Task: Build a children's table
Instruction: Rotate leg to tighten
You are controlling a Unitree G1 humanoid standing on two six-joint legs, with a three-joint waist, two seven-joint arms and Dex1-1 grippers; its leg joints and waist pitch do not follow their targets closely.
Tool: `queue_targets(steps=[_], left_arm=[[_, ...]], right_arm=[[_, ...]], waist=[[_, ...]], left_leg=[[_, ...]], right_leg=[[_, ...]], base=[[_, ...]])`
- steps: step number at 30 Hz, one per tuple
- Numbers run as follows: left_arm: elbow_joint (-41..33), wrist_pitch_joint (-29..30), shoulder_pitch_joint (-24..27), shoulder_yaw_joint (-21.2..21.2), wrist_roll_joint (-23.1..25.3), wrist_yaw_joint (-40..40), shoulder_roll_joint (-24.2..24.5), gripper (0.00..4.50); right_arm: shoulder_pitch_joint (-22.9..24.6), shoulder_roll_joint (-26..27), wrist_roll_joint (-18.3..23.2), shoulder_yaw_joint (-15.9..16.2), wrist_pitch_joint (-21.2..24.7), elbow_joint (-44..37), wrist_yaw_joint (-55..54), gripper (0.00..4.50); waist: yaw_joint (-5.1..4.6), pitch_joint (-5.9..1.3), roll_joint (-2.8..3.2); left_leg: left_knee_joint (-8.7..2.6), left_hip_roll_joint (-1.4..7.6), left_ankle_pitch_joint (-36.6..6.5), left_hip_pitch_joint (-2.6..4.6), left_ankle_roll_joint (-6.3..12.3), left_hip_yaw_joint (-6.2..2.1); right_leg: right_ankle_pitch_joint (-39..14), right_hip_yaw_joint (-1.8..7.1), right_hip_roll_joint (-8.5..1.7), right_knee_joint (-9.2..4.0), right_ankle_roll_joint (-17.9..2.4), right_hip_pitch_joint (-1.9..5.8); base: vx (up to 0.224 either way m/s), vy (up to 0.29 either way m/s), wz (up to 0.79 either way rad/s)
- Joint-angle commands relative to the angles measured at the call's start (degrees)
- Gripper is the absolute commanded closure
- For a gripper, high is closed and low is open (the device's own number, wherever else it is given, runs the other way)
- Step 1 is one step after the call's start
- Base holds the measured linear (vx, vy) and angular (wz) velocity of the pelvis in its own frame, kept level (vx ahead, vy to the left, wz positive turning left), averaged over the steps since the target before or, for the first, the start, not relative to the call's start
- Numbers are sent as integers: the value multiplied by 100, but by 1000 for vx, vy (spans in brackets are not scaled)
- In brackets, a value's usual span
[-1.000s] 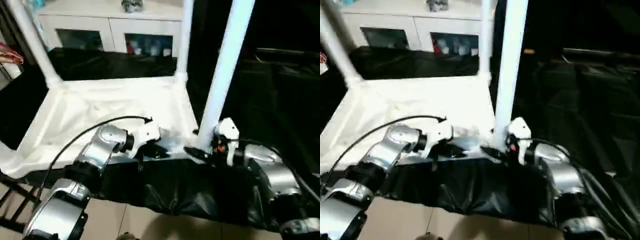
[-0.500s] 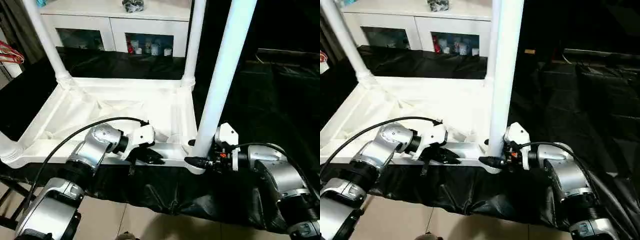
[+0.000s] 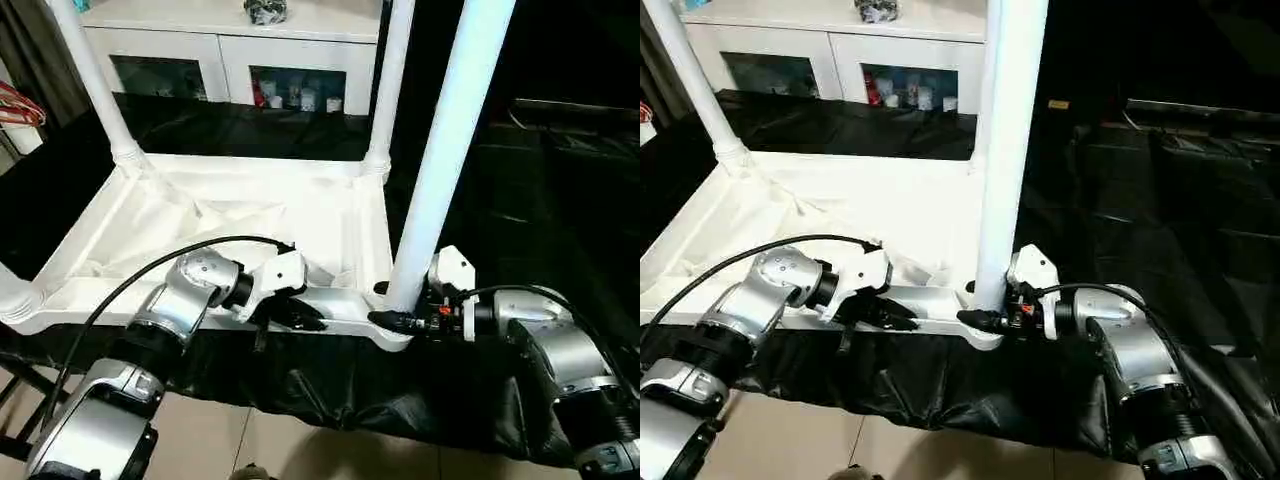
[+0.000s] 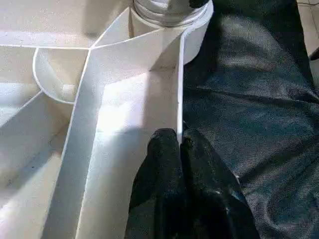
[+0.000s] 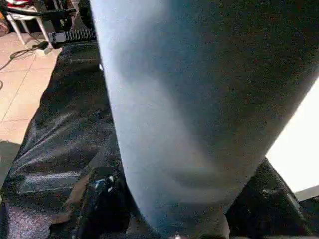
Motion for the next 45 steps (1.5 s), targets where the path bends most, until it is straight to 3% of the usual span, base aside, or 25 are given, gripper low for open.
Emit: queue_targets(steps=[1,2,5,7,8,9,10,14,16,20,21,24,26,27,30,32,33,35,36,38,41,44,45], left_arm=[[-164,34,-36,32,-98,196,-116,450],[-147,49,-38,43,-102,244,-150,450],[-56,83,-63,52,-24,560,-290,450],[84,166,-142,33,155,1102,-471,450],[96,178,-150,33,169,1151,-487,450],[203,287,-234,53,238,1486,-636,450],[203,287,-234,53,238,1486,-636,450],[362,504,-398,69,308,1978,-970,450],[477,664,-538,78,390,2412,-1229,450],[633,825,-707,170,448,2928,-1500,450],[670,850,-772,199,442,3071,-1601,450],[608,763,-761,166,448,3018,-1621,450],[589,737,-747,159,445,2983,-1612,450],[559,585,-708,129,463,2964,-1561,450],[492,461,-643,131,444,2867,-1476,450],[383,301,-556,111,417,2693,-1338,450],[337,234,-518,91,405,2607,-1270,450],[270,242,-466,68,384,2460,-1178,450],[182,194,-401,64,322,2228,-1058,450],[137,182,-371,60,296,2104,-988,450],[82,120,-320,53,239,1864,-867,450],[-86,110,-205,54,56,1343,-672,450],[-153,122,-166,42,8,1174,-608,450]], right_arm=[[180,160,-68,575,213,-54,296,252],[231,196,-60,549,220,-75,216,252],[347,425,-65,363,219,-36,-325,252],[310,827,-176,80,130,275,-1267,252],[304,861,-185,58,121,302,-1342,253],[223,1102,-270,-83,70,548,-1915,253],[223,1102,-270,-83,70,548,-1915,254],[-3,1572,-347,-346,192,1001,-2949,254],[-226,1921,-378,-544,221,1331,-3656,254],[-564,2286,-495,-785,182,1853,-4560,254],[-829,2483,-463,-969,138,2197,-5009,254],[-1056,2637,-404,-1040,-22,2414,-5095,254],[-1083,2659,-396,-1033,-58,2431,-5060,198],[-1145,2722,-384,-1068,-126,2497,-4936,184],[-1144,2708,-381,-1042,-154,2460,-4748,164],[-1087,2564,-479,-906,-179,2340,-4490,139],[-1070,2489,-512,-847,-206,2310,-4373,139],[-1015,2375,-497,-771,-202,2206,-4117,139],[-927,2185,-443,-682,-153,2012,-3727,139],[-894,2084,-423,-654,-141,1939,-3507,139],[-836,1870,-391,-587,-103,1827,-3056,139],[-702,1428,-432,-399,-10,1595,-2228,139],[-640,1254,-422,-312,40,1470,-1929,139]], waist=[[5,-342,-59],[12,-347,5],[-4,-340,-7],[-42,-283,9],[-76,-230,32],[-83,-226,54],[-118,-216,27],[-235,-214,38],[-275,-233,19],[-322,-215,25],[-325,-217,-3],[-342,-252,-1],[-325,-262,0],[-318,-272,-7],[-308,-289,0],[-295,-305,2],[-288,-320,-4],[-275,-331,6],[-265,-369,4],[-248,-384,3],[-214,-373,18],[-164,-346,24],[-142,-345,53]], left_leg=[[-331,177,-1118,5,362,-22],[-333,178,-1144,13,342,-31],[-339,175,-1210,11,319,-30],[-395,169,-1637,41,167,-37],[-422,150,-2041,103,38,-56],[-419,137,-2201,142,-7,-69],[-412,118,-2343,183,-58,-83],[-450,104,-2634,202,-94,-142],[-464,103,-2592,193,-49,-145],[-461,88,-2672,215,-33,-149],[-463,85,-2653,199,-2,-144],[-485,103,-2450,143,35,-149],[-489,115,-2314,125,57,-135],[-485,120,-2204,118,88,-110],[-485,129,-1973,72,134,-106],[-469,131,-1786,70,154,-89],[-460,128,-1610,44,205,-83],[-442,134,-1463,58,247,-70],[-406,131,-1057,24,338,-67],[-358,126,-735,-8,486,-52],[-346,144,-778,-13,554,-39],[-365,163,-1155,13,453,-30],[-371,174,-1222,18,414,-33]], right_leg=[[-1090,283,-357,-370,-1179,313],[-1100,281,-360,-364,-1187,312],[-1076,281,-351,-381,-1185,317],[-1775,272,-366,-468,-1054,279],[-2567,246,-375,-562,-869,252],[-2895,234,-386,-596,-775,240],[-3276,237,-410,-663,-631,227],[-3529,174,-383,-719,-414,227],[-3355,161,-380,-730,-447,244],[-3339,163,-378,-748,-493,206],[-3314,168,-373,-751,-483,215],[-2930,211,-390,-682,-606,241],[-2629,241,-385,-649,-679,246],[-2267,268,-380,-604,-830,251],[-1970,268,-375,-558,-918,289],[-1650,281,-375,-524,-1015,301],[-1395,282,-380,-493,-1077,333],[-1163,283,-376,-472,-1143,332],[-580,277,-367,-389,-1274,370],[-62,265,-353,-329,-1420,377],[-61,250,-340,-326,-1467,364],[-560,249,-344,-370,-1430,364],[-629,262,-348,-367,-1395,344]], base=[[0,0,0],[0,0,0],[0,0,0],[0,0,0],[0,0,0],[0,0,0],[0,0,0],[0,0,0],[0,0,0],[0,0,0],[0,0,0],[0,0,0],[0,0,0],[0,0,0],[0,0,0],[0,0,0],[0,0,0],[0,0,0],[0,0,0],[0,0,0],[0,0,0],[0,0,0],[0,0,0]])
